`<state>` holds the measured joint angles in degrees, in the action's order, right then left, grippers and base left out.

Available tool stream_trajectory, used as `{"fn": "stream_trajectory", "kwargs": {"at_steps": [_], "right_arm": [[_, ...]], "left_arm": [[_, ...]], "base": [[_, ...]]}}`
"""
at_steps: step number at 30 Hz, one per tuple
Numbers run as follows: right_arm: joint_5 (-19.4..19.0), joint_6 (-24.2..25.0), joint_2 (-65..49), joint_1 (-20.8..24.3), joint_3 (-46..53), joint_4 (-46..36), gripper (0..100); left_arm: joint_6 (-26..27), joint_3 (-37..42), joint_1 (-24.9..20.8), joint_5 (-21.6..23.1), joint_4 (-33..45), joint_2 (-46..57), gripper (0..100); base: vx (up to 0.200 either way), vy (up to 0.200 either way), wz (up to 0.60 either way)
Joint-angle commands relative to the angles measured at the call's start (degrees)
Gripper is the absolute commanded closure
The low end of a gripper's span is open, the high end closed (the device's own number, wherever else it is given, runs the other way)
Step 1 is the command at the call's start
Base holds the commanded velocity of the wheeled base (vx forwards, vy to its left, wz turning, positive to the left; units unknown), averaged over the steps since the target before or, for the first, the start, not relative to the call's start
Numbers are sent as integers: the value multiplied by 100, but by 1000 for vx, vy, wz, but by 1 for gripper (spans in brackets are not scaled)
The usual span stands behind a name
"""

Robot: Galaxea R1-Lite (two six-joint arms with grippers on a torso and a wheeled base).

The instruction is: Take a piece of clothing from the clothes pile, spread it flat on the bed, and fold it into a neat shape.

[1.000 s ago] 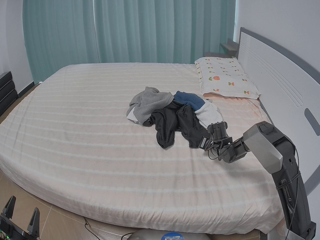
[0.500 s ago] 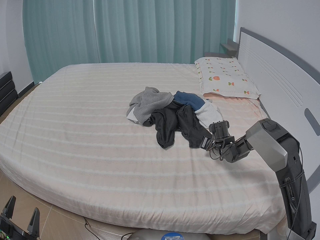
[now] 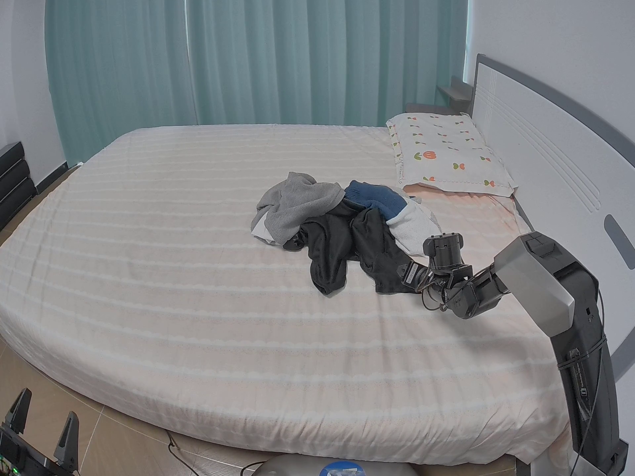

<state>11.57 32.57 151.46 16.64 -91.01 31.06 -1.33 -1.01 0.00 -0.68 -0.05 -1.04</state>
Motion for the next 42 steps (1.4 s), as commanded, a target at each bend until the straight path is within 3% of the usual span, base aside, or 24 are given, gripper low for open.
{"fn": "stream_trajectory", "kwargs": {"at_steps": [1, 14, 24, 25, 34, 42], "right_arm": [[-32, -5, 42, -3, -57, -12, 0], [-23, -76, 393, -56, -312, -65, 0], [-23, -93, 560, 164, -452, 5, 0], [-14, -93, 569, 182, -479, 5, 100], [12, -120, 552, 243, -505, 58, 100], [-32, -32, 68, 252, 137, 849, 100]], "left_arm": [[-8, 92, 0, -2, -4, 104, 0], [-17, 92, 0, -2, -4, 104, 0], [-8, 92, 0, -11, -4, 104, 0], [-8, 92, 0, -11, -4, 104, 0], [-8, 92, 0, -2, -4, 104, 0], [1, 92, 0, -2, -4, 104, 0]], "base": [[0, 0, 0], [0, 0, 0], [0, 0, 0], [0, 0, 0], [0, 0, 0], [0, 0, 0]]}}
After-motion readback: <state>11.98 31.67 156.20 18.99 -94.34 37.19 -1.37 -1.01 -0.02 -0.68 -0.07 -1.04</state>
